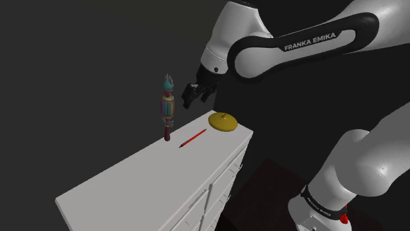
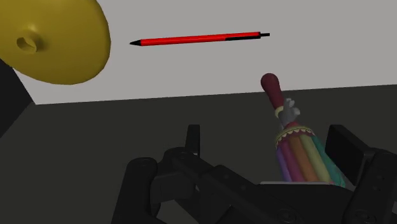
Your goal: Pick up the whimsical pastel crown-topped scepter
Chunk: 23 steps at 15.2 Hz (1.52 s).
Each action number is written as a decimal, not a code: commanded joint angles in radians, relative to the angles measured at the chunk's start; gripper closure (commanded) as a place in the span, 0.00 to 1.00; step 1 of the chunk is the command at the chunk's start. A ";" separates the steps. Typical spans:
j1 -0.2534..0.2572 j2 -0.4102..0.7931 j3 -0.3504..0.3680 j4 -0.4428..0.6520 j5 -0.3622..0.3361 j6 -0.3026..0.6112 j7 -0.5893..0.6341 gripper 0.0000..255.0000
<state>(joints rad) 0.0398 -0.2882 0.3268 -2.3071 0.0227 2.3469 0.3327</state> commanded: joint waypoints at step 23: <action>-0.013 0.291 0.101 0.059 -0.256 0.232 0.227 1.00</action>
<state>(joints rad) 0.0266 0.0027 0.4277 -2.2482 -0.2337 2.5790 0.5597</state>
